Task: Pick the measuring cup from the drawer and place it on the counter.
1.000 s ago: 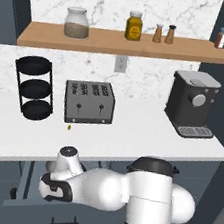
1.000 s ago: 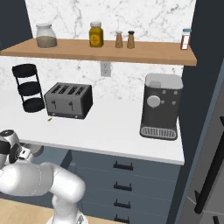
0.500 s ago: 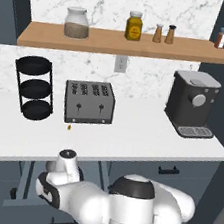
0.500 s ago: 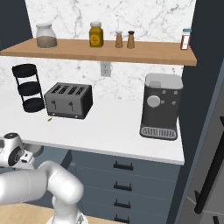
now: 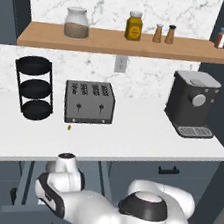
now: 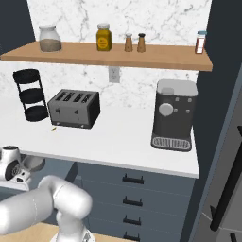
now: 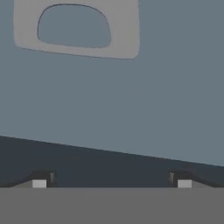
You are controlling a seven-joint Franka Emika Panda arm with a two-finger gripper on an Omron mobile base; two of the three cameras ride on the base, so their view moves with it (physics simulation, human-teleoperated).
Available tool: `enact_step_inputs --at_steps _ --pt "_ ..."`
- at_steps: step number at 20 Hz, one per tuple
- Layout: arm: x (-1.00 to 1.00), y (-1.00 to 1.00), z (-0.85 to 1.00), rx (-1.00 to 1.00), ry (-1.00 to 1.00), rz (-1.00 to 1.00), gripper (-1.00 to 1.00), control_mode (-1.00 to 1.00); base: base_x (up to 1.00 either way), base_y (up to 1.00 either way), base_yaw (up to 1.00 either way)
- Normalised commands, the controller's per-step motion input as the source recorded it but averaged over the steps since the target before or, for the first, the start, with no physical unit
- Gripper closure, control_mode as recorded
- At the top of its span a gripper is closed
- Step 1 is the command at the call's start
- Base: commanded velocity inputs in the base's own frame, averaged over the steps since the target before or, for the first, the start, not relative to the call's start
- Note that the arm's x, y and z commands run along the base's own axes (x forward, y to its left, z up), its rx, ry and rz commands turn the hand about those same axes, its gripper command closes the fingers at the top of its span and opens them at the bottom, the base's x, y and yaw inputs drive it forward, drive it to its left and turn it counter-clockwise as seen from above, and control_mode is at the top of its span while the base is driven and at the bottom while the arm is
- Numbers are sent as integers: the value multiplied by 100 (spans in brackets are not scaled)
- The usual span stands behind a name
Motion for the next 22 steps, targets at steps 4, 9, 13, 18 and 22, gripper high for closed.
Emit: enact_step_inputs --at_steps 4,9,13,18,22 --pt "-100 0 14 0 17 -5 -100 -100 0 0 0" --pt "-100 -5 24 0 17 -6 -100 -100 0 0 0" --pt "-100 -7 79 -1 4 -11 -100 -100 0 0 0" --pt "-7 -1 98 -9 -9 -11 -100 -100 0 0 0" --pt "-8 0 100 -8 -21 -1 -100 -100 0 0 0"
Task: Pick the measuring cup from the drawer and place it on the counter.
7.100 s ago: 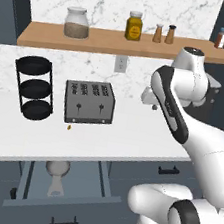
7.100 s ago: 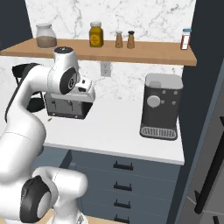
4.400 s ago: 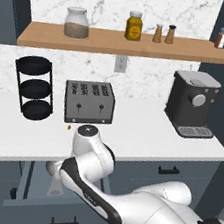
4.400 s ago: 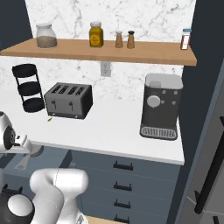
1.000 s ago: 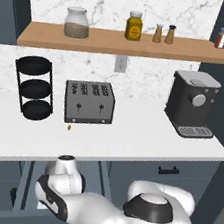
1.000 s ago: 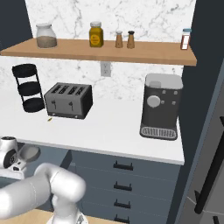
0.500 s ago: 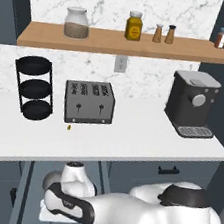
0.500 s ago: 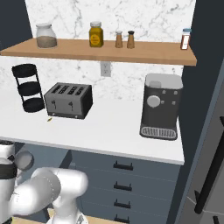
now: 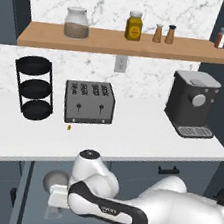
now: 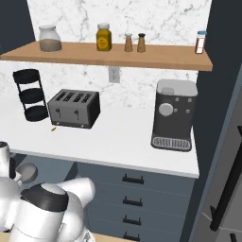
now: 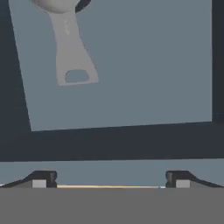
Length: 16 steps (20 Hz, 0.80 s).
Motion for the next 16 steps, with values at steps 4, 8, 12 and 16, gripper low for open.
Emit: enact_step_inputs --at_steps 4,8,12,16 --pt "-7 0 100 -6 -12 0 -100 -100 0 0 0" --pt "4 -2 57 -2 -13 0 -100 -100 0 0 0" --pt "27 -3 2 0 -5 0 -100 -100 0 0 0" --pt "35 0 0 -1 0 0 -100 -100 0 0 0"
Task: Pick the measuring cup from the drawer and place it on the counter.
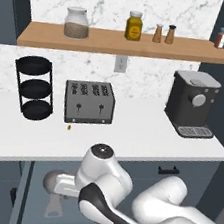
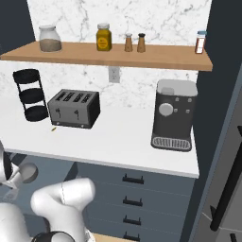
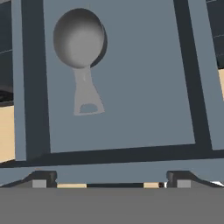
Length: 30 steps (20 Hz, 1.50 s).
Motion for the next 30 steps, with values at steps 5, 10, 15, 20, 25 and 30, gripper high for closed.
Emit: enact_step_inputs --at_steps 5,10,15,20,25,30 --pt "23 22 -8 -5 0 0 -100 -100 0 0 0" --pt "2 32 -17 -7 0 0 -100 -100 0 0 0" --pt "22 1 -8 -1 0 0 -100 -100 0 0 0" --pt "19 10 -37 -4 0 2 -100 -100 0 0 0" --pt "21 32 -37 -8 0 2 -100 -100 0 0 0" --pt "29 5 -23 -1 0 2 -100 -100 0 0 0"
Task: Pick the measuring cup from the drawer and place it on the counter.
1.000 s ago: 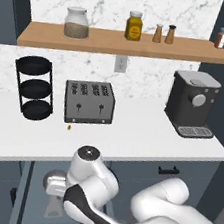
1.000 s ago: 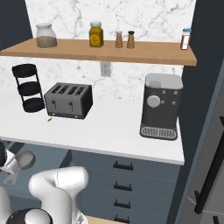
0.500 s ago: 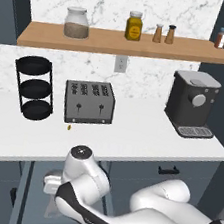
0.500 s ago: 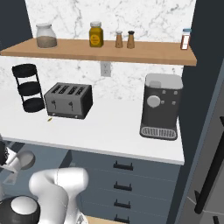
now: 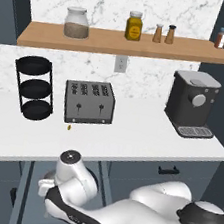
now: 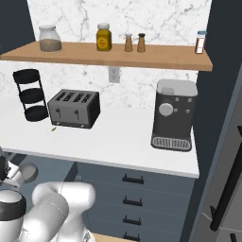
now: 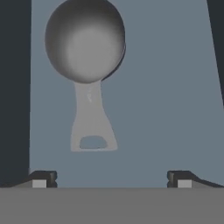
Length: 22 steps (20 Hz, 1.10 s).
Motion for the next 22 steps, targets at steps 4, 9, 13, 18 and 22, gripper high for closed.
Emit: enact_step_inputs --at_steps 4,9,13,18,22 --pt "27 1 -18 0 0 4 -100 -100 0 0 0" --pt "18 17 -26 -2 0 3 -100 -100 0 0 0" --pt "13 20 -31 -3 0 2 -100 -100 0 0 0" --pt "7 20 -23 -3 0 1 -100 -100 0 0 0" --pt "11 17 -22 -2 0 0 -100 -100 0 0 0"
